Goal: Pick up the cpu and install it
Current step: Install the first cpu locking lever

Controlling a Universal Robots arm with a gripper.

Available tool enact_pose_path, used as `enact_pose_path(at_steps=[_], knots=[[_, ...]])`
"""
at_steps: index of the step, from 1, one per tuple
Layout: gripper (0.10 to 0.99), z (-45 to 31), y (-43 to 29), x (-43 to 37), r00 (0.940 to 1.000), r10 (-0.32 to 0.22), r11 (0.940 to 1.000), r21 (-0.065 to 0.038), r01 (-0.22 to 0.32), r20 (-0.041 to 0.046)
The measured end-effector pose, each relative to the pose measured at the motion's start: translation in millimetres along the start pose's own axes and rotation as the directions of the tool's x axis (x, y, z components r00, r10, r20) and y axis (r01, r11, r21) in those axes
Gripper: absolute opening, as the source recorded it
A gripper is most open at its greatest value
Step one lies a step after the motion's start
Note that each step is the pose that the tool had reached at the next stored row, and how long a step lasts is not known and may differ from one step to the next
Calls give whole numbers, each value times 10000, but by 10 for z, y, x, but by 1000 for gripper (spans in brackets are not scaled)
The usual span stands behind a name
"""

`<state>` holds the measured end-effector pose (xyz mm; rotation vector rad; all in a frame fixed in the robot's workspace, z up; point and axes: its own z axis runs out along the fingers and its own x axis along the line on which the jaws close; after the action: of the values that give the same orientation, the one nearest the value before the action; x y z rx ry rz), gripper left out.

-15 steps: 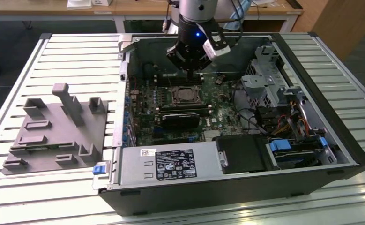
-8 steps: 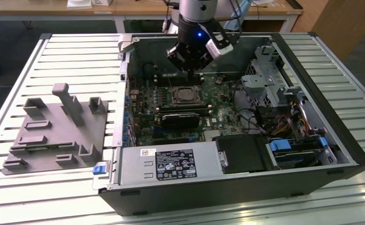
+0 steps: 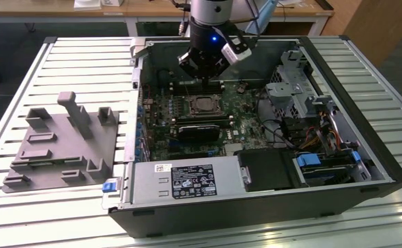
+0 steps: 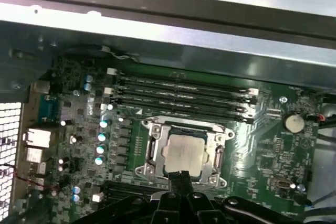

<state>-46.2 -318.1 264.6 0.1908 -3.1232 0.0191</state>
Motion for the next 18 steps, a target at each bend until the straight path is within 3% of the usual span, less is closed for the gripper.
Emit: enact_pose_path(at_steps=[1, 2, 4, 5, 13, 18], knots=[[106, 0, 1, 14, 10000, 34, 10000, -16, -34, 1], [106, 1, 3, 27, 10000, 55, 9999, -100, -55, 11], [106, 2, 5, 46, 10000, 85, 9992, -402, -83, 46], [106, 4, 7, 56, 9999, 109, 9989, -448, -106, 50], [106, 52, 16, 106, 9973, 733, 9963, -458, -730, 43], [106, 59, 24, 164, 9972, 743, 9962, -460, -741, 45]])
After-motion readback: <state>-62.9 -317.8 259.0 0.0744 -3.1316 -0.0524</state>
